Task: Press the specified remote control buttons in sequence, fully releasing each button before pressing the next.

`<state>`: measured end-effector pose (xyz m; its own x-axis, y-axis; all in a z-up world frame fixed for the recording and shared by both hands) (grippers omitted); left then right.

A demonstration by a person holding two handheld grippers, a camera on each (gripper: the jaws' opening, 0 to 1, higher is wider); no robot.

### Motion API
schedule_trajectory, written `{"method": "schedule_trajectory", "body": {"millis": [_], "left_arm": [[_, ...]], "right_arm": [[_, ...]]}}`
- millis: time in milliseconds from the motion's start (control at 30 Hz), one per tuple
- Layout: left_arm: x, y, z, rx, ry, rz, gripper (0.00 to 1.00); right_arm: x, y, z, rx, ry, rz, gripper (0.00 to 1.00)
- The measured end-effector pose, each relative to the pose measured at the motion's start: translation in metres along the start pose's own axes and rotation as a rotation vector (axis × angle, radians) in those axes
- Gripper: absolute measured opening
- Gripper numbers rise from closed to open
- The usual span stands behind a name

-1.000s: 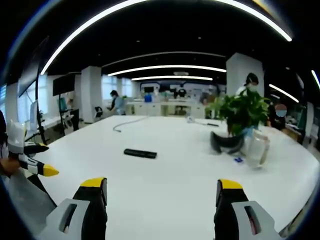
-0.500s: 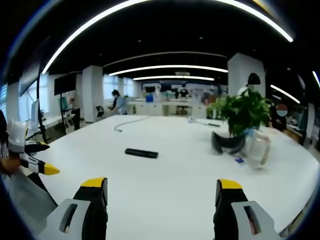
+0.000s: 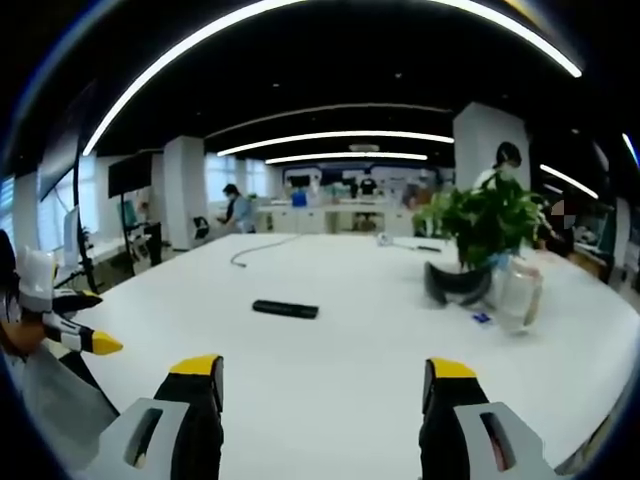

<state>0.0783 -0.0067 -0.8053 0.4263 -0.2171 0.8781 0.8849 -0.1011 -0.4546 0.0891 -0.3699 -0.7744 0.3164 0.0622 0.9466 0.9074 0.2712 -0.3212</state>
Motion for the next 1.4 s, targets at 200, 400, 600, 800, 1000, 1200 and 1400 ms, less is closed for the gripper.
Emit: {"method": "schedule_trajectory", "body": {"millis": [200,400,600,800,1000,1200,1400], "left_arm": [[-0.001,0.001,-0.001,-0.004,0.003,0.008,1.00],[-0.002,0.002,-0.002,-0.013,0.011,0.020,1.00],[-0.003,0.003,-0.001,-0.015,0.000,0.024,1.00],[-0.003,0.003,-0.003,-0.020,0.008,0.031,1.00],[-0.003,0.003,-0.002,-0.017,0.006,0.034,1.00],[-0.002,0.004,-0.002,-0.033,-0.001,0.033,1.00],[0.004,0.004,-0.007,-0.080,0.021,0.029,0.97]], "right_arm": [[0.000,0.000,0.001,0.006,0.000,0.002,0.77],[-0.002,0.000,0.003,0.033,0.016,0.022,0.65],[-0.004,0.000,0.003,0.040,0.022,0.052,0.50],[-0.009,0.001,0.003,0.038,0.007,0.114,0.27],[-0.011,0.001,0.004,0.044,-0.010,0.156,0.11],[-0.017,0.002,0.004,0.046,-0.009,0.229,0.00],[-0.022,0.003,0.005,0.040,-0.020,0.282,0.00]]}}
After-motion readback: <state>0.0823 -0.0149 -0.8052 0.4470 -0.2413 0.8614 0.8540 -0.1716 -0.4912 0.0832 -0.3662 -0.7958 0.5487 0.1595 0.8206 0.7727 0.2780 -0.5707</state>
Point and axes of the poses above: the point that each gripper's makers call its tool centre point, and the gripper's own axes: y roughly forward along the fingers, z roughly to its left, x roughly out of its top, the point moved 8 cm from there along -y, roughly backward along the fingers, and after that the axes turned 1 degree about -z, right-handed, at the moved point
